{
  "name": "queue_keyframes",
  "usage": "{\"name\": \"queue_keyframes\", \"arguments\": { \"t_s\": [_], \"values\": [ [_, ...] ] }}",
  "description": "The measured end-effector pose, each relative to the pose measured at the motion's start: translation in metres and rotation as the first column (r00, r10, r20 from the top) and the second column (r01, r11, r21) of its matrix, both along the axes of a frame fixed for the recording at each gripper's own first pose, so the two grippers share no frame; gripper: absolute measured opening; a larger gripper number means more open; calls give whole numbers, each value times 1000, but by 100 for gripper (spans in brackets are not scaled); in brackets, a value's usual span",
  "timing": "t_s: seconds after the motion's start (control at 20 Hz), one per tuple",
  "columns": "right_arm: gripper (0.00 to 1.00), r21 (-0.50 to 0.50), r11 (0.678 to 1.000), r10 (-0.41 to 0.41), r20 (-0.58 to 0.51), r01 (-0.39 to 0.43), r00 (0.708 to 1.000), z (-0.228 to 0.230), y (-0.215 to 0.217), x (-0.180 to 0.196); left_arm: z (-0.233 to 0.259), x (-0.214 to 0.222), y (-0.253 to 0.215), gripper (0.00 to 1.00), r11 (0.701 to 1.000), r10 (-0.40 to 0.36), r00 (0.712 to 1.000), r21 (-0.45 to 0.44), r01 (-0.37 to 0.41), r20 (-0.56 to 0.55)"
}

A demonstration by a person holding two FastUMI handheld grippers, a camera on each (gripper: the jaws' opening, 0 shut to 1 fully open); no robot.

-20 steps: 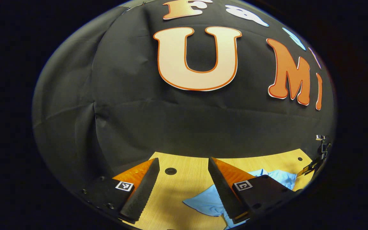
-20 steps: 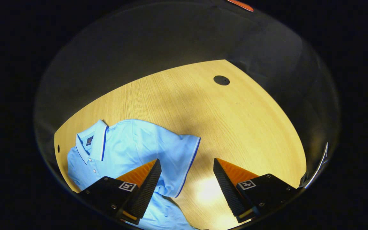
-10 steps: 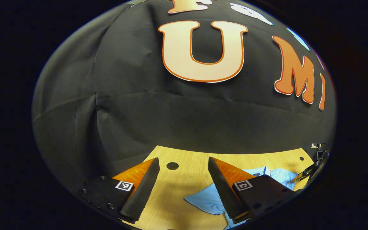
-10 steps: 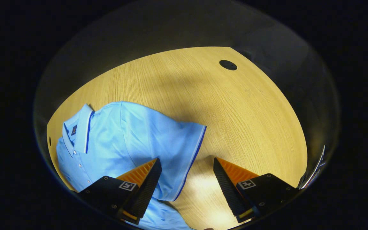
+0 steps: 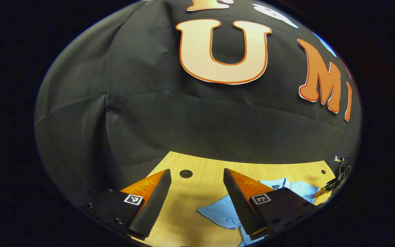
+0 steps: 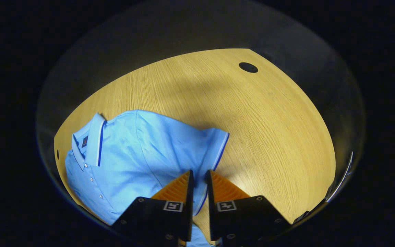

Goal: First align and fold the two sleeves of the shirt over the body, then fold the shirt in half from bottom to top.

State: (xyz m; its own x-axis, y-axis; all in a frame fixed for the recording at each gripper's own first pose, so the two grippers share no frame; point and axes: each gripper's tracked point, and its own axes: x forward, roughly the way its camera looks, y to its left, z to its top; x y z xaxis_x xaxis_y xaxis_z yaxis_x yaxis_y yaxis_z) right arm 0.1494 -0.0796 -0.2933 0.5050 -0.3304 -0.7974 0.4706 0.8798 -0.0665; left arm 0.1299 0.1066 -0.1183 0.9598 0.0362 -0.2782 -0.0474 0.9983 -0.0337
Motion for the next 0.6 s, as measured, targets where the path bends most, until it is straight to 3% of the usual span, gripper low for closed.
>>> {"name": "queue_keyframes", "arguments": {
  "t_s": [0.1,0.35,0.6],
  "values": [
    [3,1,999,34,25,-34,999,1,3,5,4,-8,8,98,1000,9,1000,-5,-9,3],
    [1,6,994,104,100,-105,989,29,34,9,9,-22,28,98,999,43,999,-3,-43,12],
    [1,-30,973,231,155,-229,961,65,89,11,17,-39,43,98,998,55,998,-7,-55,36]
  ]
}}
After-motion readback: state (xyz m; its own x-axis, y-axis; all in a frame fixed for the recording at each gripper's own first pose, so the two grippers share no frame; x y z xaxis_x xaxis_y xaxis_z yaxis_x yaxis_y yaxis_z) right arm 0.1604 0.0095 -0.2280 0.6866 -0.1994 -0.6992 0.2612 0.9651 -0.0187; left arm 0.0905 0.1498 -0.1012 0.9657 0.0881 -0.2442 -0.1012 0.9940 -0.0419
